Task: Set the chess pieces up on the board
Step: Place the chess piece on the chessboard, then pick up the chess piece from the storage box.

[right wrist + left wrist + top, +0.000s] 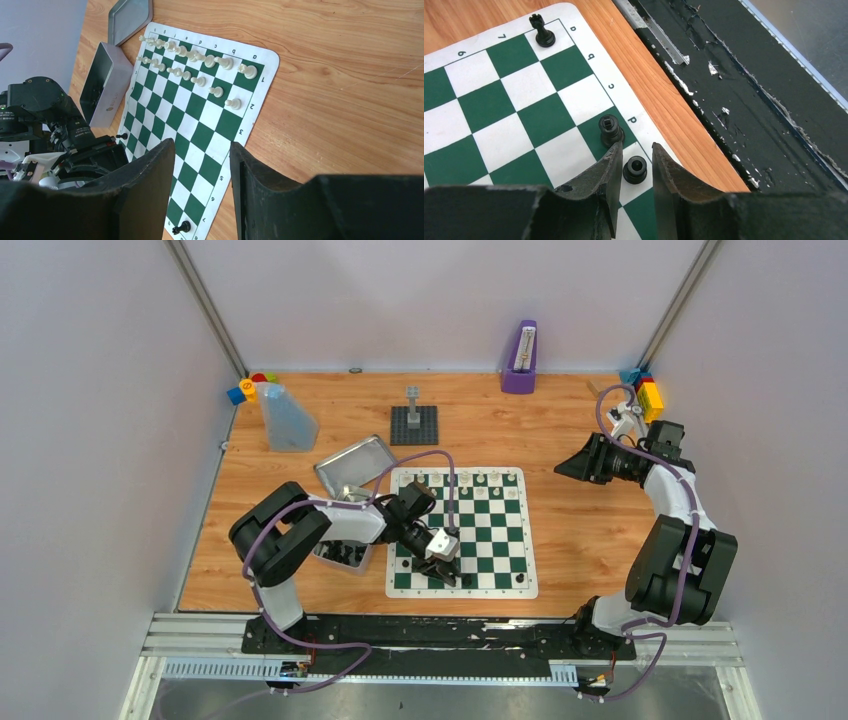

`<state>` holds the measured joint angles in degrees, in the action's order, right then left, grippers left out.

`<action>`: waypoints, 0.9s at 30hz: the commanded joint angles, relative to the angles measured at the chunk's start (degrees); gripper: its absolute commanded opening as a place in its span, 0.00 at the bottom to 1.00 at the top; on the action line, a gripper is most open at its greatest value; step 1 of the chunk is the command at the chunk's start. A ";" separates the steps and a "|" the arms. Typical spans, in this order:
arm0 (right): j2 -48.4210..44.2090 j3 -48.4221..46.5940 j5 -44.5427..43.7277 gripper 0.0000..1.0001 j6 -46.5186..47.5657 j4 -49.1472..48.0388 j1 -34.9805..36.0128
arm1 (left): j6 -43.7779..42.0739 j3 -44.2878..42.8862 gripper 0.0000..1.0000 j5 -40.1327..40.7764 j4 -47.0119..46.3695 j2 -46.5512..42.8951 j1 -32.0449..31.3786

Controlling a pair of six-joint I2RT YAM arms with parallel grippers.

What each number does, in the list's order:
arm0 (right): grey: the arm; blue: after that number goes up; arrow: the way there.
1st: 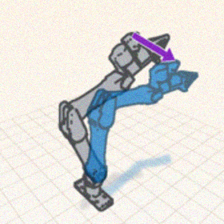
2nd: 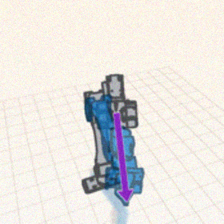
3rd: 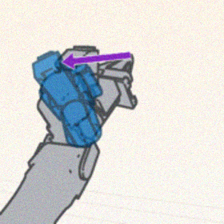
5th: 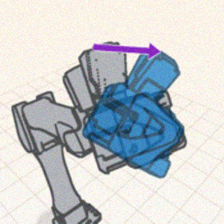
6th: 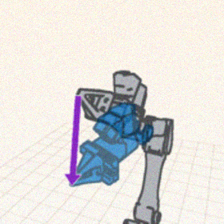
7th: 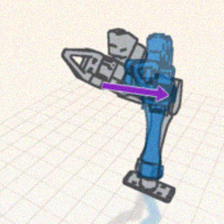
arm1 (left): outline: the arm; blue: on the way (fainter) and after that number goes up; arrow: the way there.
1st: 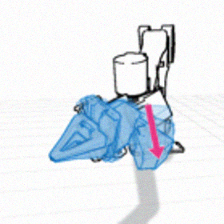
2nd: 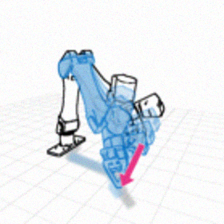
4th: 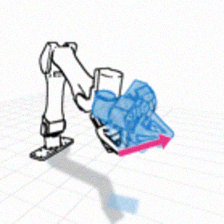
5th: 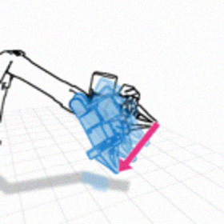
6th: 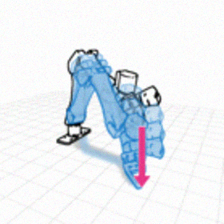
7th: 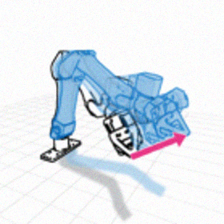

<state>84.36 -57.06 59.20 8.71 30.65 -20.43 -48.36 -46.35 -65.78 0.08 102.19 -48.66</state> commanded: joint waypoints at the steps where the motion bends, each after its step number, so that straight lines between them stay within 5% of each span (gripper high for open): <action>1: 0.46 -1.75 0.97 0.45 1.40 -0.51 0.21 | -3.34 -2.00 0.36 -0.26 4.97 -5.36 0.79; 15: 1.07 -2.46 1.73 0.45 1.49 0.02 0.21 | -16.23 -11.16 0.34 7.90 47.26 -21.42 10.43; 27: 0.20 -3.15 4.32 0.44 1.57 1.08 0.26 | 10.60 -16.59 0.35 44.71 58.66 -37.70 13.44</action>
<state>85.32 -57.82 60.64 8.73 31.51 -20.43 -48.47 -59.20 -36.01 53.08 66.85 -36.71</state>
